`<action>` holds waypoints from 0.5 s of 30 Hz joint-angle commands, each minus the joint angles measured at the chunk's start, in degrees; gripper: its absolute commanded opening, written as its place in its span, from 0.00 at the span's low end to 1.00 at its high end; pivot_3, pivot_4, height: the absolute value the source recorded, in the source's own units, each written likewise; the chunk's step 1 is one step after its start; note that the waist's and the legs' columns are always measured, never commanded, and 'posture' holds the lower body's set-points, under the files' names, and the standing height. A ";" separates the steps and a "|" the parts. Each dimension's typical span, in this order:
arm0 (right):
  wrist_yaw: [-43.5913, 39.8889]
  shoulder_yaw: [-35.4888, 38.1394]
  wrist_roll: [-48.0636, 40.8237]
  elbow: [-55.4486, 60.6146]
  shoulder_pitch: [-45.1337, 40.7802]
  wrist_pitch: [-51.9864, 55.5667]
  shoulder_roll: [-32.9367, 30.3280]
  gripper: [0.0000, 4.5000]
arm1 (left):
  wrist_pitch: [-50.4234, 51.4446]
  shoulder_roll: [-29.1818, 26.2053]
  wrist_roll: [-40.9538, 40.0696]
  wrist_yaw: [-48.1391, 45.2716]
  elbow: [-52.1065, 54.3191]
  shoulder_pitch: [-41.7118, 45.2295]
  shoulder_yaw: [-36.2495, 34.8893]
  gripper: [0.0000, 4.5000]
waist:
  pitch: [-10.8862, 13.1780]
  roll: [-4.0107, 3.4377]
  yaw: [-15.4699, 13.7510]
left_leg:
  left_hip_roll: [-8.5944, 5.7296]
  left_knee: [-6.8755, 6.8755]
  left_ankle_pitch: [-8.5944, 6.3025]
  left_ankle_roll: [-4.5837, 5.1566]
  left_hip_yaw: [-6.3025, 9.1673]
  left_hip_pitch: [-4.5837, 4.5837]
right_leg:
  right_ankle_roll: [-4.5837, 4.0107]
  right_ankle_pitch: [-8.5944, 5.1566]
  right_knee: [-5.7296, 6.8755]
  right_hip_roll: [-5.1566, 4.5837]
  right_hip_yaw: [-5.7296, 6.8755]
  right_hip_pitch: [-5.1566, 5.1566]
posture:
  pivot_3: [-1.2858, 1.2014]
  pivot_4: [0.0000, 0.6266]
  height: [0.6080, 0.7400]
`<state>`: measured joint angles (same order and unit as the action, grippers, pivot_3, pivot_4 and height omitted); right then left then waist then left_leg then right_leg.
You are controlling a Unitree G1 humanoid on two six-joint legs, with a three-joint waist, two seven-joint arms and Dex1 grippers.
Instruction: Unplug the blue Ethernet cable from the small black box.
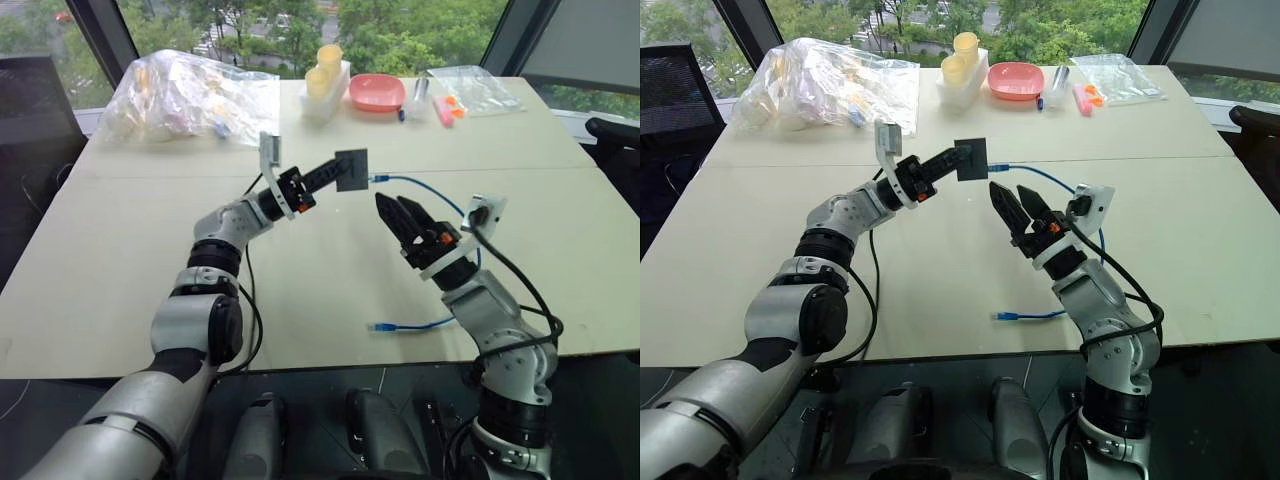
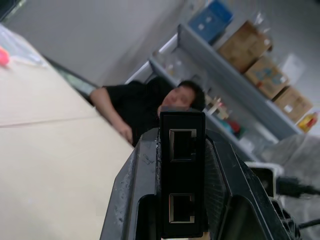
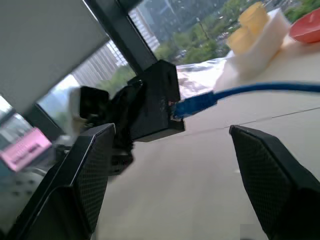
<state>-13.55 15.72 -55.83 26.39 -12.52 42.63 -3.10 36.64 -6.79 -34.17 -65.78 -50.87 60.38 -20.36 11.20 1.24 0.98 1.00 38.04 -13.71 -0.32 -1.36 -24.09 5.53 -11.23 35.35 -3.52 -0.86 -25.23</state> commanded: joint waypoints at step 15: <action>5.66 -4.21 -6.93 -0.64 -3.36 -5.95 3.62 0.84 | 19.02 -0.16 -14.46 3.46 19.56 -7.32 -0.71 0.11 | 0.00 -0.01 0.01 | -0.05 0.01 0.00 0.00 -0.05 -0.05 | -0.01 -0.02 -0.06 0.07 0.00 0.00 | 0.52 0.24 1.00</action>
<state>-7.79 11.84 -62.03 24.64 -14.75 38.10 0.41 55.13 -6.73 -46.93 -62.03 -33.57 53.02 -21.30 11.20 1.24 0.99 0.95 38.05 -13.71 -0.32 -1.42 -24.15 5.52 -11.26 35.29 -3.45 -0.87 -25.23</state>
